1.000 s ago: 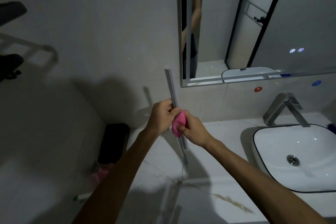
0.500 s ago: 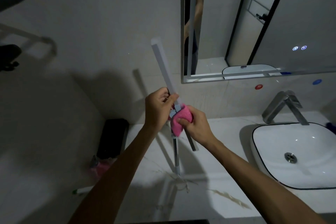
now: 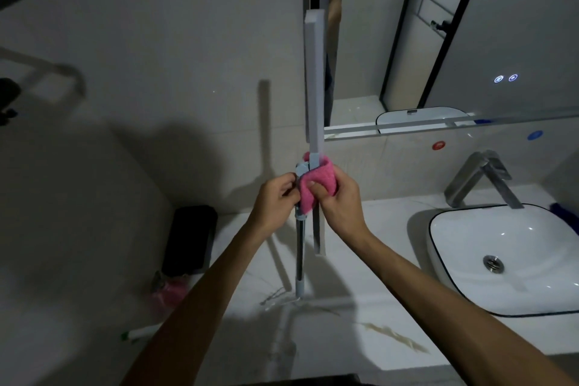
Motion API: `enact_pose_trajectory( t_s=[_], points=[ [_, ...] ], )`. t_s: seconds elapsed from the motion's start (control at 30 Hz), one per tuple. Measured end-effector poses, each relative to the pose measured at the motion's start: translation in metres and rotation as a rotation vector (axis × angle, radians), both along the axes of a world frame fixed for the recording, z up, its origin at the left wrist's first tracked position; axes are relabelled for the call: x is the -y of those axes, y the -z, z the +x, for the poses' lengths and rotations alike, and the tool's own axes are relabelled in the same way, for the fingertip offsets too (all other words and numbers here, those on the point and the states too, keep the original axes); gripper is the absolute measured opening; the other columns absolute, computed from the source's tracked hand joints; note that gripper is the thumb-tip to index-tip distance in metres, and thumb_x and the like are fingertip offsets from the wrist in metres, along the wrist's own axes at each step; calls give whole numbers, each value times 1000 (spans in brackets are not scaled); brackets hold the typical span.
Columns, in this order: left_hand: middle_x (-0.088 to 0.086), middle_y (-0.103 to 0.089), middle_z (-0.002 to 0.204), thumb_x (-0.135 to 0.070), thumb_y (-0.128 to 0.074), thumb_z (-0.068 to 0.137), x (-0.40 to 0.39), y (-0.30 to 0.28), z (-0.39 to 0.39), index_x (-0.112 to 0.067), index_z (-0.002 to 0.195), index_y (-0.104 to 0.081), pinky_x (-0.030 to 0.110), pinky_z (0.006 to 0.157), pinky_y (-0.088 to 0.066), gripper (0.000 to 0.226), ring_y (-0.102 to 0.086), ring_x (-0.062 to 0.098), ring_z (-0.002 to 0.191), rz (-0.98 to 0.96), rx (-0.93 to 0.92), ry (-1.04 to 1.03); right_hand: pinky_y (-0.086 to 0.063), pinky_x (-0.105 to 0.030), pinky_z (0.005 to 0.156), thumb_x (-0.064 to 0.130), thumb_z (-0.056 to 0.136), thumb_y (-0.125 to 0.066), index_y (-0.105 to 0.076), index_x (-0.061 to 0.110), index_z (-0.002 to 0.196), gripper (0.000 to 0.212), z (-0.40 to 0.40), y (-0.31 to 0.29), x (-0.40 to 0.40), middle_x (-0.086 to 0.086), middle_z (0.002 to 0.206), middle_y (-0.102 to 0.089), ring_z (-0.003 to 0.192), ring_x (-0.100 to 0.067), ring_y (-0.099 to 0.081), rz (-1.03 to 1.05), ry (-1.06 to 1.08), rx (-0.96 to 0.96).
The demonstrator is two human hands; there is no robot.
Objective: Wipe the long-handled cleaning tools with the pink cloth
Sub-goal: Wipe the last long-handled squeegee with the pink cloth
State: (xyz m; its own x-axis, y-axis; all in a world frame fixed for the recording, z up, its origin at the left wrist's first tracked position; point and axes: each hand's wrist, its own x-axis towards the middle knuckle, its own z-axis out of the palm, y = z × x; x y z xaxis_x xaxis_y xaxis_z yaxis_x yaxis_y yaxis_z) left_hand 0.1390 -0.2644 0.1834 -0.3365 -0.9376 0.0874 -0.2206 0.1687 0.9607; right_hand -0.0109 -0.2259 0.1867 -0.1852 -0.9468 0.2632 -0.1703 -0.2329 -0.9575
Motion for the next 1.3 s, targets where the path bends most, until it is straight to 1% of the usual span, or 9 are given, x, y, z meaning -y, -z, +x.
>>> enact_pose_trajectory(
  t_s=[0.17,0.33,0.47,0.53,0.67,0.87,1.0,1.2,1.3],
  points=[
    [7,-73,106,-6,-61,96,-4,-6,-4,-22,108,-68,41,90,-58,21,-71,20,102,-40,-66,-63,-57,-30,92,3,92,-64,-61,9,131,39,4,12,-3,-6,109,-71,98,-18,-69,33,48,11],
    [8,-73,105,-11,-62,97,2,-5,-3,-16,108,-68,50,87,-59,14,-71,22,98,-52,-32,-132,-58,-48,84,-3,86,-65,-68,13,101,22,-5,20,-6,-4,92,-72,85,-21,-69,131,7,-76],
    [9,-73,100,-13,-63,97,4,-3,-2,-23,101,-69,50,87,-58,13,-71,27,95,-21,-44,-131,-61,-38,82,3,89,-66,-65,11,120,32,-4,-6,4,-5,105,-70,90,-17,-69,54,-34,25],
    [5,-73,101,-13,-63,97,4,-6,-3,-24,108,-68,41,87,-59,16,-71,21,96,-34,-48,-113,-59,-27,83,4,90,-67,-56,11,133,45,-4,-23,9,-2,118,-64,96,-9,-66,-18,-16,32],
    [-2,-72,108,-11,-61,98,6,-17,-5,-11,125,-64,22,87,-57,27,-70,11,101,-115,-33,-119,-58,-28,88,7,96,-62,-52,11,135,40,1,-26,12,0,121,-59,99,-3,-64,-97,21,-55],
    [3,-69,112,-7,-57,99,9,-33,-1,-9,115,-64,24,75,-60,17,-70,13,99,-152,-77,-225,-54,-23,69,3,87,-61,-65,11,98,14,8,13,-1,5,95,-65,78,-7,-63,44,-31,-201],
    [5,-73,104,-11,-62,96,10,-21,-1,-9,106,-69,36,81,-62,12,-70,16,95,-136,27,-243,-52,-23,67,0,88,-61,-66,10,105,21,8,2,8,0,89,-67,71,-7,-61,65,-29,-119],
    [12,-72,86,-18,-69,93,7,-17,-6,-17,94,-73,44,81,-60,4,-68,31,83,-63,-103,-218,-52,-23,90,3,92,-62,-67,9,111,20,10,-36,28,-7,108,-65,99,-11,-62,-140,39,-89],
    [15,-66,76,-15,-69,92,12,-24,-5,-8,81,-67,35,67,-53,13,-59,19,71,-152,-83,-259,-52,-23,90,0,93,-61,-67,13,102,17,19,-25,23,-4,103,-64,96,-8,-62,-147,108,-73]
  ],
)
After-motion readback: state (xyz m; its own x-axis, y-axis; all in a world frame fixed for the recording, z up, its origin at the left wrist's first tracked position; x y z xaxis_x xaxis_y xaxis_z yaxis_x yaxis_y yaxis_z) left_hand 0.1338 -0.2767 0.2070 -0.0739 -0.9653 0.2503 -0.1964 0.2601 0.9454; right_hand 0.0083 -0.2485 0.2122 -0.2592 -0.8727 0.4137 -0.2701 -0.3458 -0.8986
